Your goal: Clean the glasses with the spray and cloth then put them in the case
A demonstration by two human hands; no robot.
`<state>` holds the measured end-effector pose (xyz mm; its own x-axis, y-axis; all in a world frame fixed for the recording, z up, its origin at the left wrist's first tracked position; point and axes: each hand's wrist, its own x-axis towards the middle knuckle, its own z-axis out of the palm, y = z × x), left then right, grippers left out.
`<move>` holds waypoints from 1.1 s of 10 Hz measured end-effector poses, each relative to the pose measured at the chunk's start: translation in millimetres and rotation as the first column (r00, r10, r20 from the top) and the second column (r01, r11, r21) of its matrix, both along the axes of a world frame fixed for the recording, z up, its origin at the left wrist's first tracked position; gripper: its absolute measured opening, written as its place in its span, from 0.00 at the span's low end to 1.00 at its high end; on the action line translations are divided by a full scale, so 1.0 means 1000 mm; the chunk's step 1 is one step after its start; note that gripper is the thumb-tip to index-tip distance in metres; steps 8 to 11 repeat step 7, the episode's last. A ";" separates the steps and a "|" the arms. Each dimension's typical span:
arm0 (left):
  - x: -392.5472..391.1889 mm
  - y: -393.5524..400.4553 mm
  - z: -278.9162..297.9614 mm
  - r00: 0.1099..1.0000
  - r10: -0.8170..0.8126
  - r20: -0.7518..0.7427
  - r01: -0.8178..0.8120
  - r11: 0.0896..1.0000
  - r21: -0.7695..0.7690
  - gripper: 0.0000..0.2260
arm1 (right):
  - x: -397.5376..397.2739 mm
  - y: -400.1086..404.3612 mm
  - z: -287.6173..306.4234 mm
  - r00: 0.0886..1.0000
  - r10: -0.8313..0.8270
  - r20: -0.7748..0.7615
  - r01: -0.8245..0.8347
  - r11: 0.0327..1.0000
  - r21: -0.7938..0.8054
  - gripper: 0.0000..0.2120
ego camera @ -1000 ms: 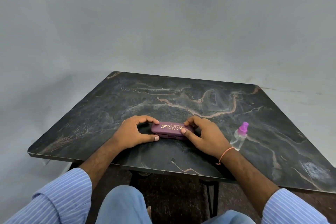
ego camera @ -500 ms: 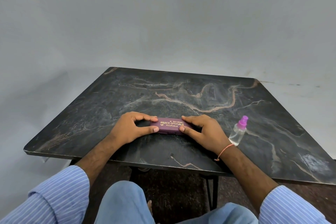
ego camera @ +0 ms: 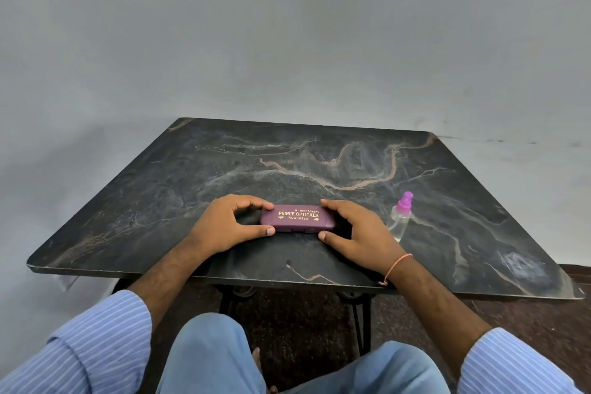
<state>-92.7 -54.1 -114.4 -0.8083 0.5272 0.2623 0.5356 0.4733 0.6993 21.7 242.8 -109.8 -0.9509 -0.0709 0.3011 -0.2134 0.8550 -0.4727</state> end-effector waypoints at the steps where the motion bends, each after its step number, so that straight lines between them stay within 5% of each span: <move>1: 0.008 0.014 -0.002 1.000 -0.008 0.006 0.008 1.000 0.000 0.22 | 0.013 0.009 -0.002 1.000 -0.029 -0.009 0.029 0.999 0.023 0.30; 5: 0.027 0.039 0.001 0.999 -0.006 0.046 0.009 0.999 -0.052 0.27 | 0.045 0.030 -0.002 0.993 -0.108 0.044 0.104 0.991 0.078 0.31; 7: 0.036 0.042 0.007 0.992 -0.011 -0.125 -0.018 0.973 -0.230 0.40 | 0.047 0.024 0.002 0.989 -0.136 0.065 0.129 0.986 0.110 0.36; 11: 0.036 0.042 0.007 0.992 -0.011 -0.125 -0.018 0.973 -0.230 0.40 | 0.047 0.024 0.002 0.989 -0.136 0.065 0.129 0.986 0.110 0.36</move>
